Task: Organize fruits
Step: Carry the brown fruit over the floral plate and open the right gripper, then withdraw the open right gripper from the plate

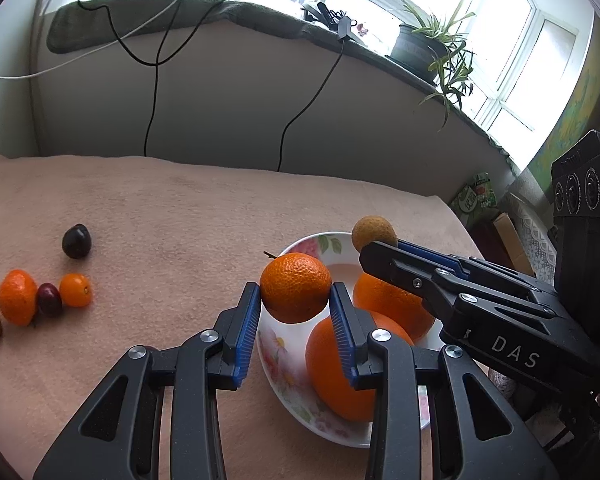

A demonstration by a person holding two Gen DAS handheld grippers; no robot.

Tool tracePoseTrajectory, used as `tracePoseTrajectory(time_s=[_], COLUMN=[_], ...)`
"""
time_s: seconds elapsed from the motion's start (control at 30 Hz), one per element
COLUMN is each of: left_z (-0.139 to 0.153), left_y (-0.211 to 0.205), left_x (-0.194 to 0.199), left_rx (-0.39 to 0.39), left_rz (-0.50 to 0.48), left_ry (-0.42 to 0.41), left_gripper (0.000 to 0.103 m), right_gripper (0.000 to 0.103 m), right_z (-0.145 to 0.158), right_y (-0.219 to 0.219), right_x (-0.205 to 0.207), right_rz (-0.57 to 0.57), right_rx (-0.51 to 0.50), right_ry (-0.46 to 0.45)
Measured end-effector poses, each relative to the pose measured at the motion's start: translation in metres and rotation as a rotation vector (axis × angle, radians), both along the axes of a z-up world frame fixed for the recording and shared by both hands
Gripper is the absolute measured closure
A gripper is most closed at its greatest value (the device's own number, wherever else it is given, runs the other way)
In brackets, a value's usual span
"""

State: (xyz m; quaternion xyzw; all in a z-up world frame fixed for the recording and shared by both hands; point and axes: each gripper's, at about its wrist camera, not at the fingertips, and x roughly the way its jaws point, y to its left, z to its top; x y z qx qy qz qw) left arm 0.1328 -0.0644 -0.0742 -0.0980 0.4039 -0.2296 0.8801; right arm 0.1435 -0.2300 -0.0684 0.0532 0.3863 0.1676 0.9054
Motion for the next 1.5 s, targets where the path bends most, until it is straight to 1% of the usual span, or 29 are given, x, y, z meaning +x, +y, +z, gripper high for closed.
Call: tracePoseTrajectory(time_s=[0.23, 0.27, 0.3, 0.33, 0.37, 0.4, 0.47, 0.53, 0.57, 0.6, 0.63, 0.67, 0.7, 0.73, 0.9, 1.23, 1.5], left_z=[-0.002, -0.002, -0.002, -0.002, -0.002, -0.001, 0.001, 0.002, 0.003, 0.003, 0.004, 0.004, 0.005, 0.006, 0.010, 0.017, 0.020], left_y=[0.000, 0.000, 0.000, 0.001, 0.001, 0.002, 0.002, 0.002, 0.002, 0.003, 0.002, 0.002, 0.002, 0.002, 0.000, 0.008, 0.025], left_x=[0.002, 0.002, 0.002, 0.001, 0.001, 0.000, -0.002, -0.002, -0.003, -0.004, -0.004, -0.005, -0.006, -0.006, -0.011, -0.018, -0.027], left_rx=[-0.009, -0.009, -0.006, -0.004, -0.005, -0.007, -0.002, 0.002, 0.001, 0.003, 0.006, 0.011, 0.015, 0.020, 0.050, 0.059, 0.056], left_rz=[-0.006, -0.010, -0.010, -0.009, -0.008, -0.009, -0.009, -0.006, -0.006, -0.006, -0.003, -0.001, 0.001, 0.005, 0.016, 0.035, 0.067], left_ry=[0.010, 0.012, 0.012, 0.010, 0.007, 0.002, -0.008, -0.012, -0.014, -0.018, -0.021, -0.025, -0.031, -0.038, -0.060, -0.082, -0.090], left_gripper=[0.068, 0.068, 0.066, 0.062, 0.054, 0.052, 0.052, 0.044, 0.042, 0.041, 0.041, 0.039, 0.034, 0.033, 0.031, 0.031, 0.031], right_gripper=[0.076, 0.073, 0.065, 0.059, 0.046, 0.038, 0.037, 0.036, 0.032, 0.026, 0.024, 0.022, 0.022, 0.022, 0.021, 0.021, 0.020], right_z=[0.002, 0.003, 0.003, 0.004, 0.005, 0.006, 0.007, 0.008, 0.008, 0.009, 0.009, 0.010, 0.011, 0.011, 0.015, 0.021, 0.027], right_y=[-0.003, -0.004, -0.005, -0.006, -0.007, -0.009, -0.011, -0.013, -0.014, -0.016, -0.017, -0.018, -0.019, -0.019, -0.015, -0.006, 0.007], right_x=[0.002, 0.002, 0.002, 0.002, 0.002, 0.001, 0.000, 0.000, 0.000, 0.000, 0.000, -0.001, -0.001, 0.000, -0.002, -0.010, -0.020], right_rz=[-0.004, -0.011, -0.019, -0.023, -0.030, -0.040, -0.053, -0.061, -0.064, -0.071, -0.079, -0.084, -0.085, -0.084, -0.081, -0.067, -0.048], right_rx=[-0.006, -0.009, -0.012, -0.009, -0.006, -0.006, -0.007, 0.007, 0.014, 0.021, 0.027, 0.031, 0.032, 0.032, 0.020, 0.019, 0.018], right_ry=[-0.006, -0.007, -0.009, -0.012, -0.018, -0.024, -0.030, -0.027, -0.025, -0.026, -0.031, -0.036, -0.035, -0.033, -0.038, -0.050, -0.063])
